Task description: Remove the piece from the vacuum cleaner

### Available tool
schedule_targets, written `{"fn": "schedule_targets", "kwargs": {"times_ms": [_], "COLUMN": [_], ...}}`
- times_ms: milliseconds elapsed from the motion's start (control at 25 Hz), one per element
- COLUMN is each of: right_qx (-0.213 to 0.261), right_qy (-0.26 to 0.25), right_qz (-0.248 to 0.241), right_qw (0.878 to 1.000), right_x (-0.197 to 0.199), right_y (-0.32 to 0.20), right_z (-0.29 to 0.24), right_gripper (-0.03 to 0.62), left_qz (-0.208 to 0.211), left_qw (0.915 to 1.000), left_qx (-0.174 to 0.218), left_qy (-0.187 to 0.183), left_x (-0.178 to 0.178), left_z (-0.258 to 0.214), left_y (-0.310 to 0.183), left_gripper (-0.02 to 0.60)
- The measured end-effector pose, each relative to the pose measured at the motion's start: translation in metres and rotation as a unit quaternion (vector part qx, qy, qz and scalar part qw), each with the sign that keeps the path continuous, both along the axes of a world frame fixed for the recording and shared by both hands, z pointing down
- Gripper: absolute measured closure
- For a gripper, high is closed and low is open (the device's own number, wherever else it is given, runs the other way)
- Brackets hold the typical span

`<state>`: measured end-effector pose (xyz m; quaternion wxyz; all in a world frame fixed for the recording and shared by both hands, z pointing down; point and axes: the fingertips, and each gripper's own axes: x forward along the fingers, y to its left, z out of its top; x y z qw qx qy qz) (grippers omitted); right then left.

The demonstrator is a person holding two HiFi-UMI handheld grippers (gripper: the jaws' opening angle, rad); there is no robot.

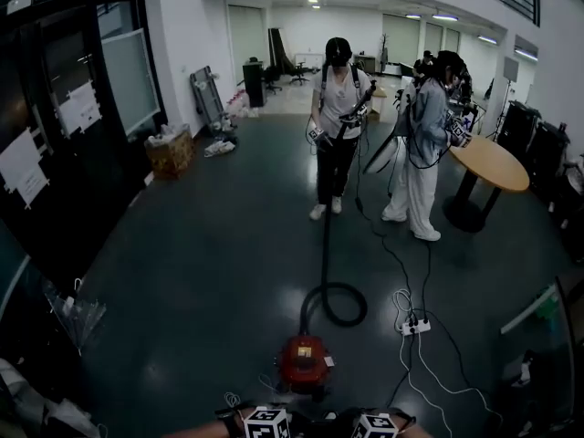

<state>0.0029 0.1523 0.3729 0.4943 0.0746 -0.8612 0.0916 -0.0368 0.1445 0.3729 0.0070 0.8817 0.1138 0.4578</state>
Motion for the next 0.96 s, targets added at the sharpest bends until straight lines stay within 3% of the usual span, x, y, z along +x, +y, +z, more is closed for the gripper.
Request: {"fn": "schedule_targets", "kwargs": {"times_ms": [200,480,960], "right_qx": [-0.002,-0.001,-0.014], "right_qy": [-0.004,-0.002,-0.005], "right_qz": [-0.001,-0.003,0.007], "right_qw": [1.000,1.000,1.000], "right_x": [-0.003,-0.003,-0.013], "right_y": [0.001,-0.009,-0.011], "right_z": [-0.015,-0.008,-0.002], "right_gripper": [0.554,0.556,0.556], "left_qz": [0.025,0.010,0.021], "left_qw": [0.9997,0.9997,0.9995], "left_qx": [0.002,-0.010,-0.017], "left_qy": [0.006,0.018,0.016], "left_x": [-0.005,-0.007,-0.014], "left_z": [-0.014,-0.019,-0.010], "left_y": [0.000,-0.009,-0.012], "left_gripper": [0.551,0.551,0.551]}}
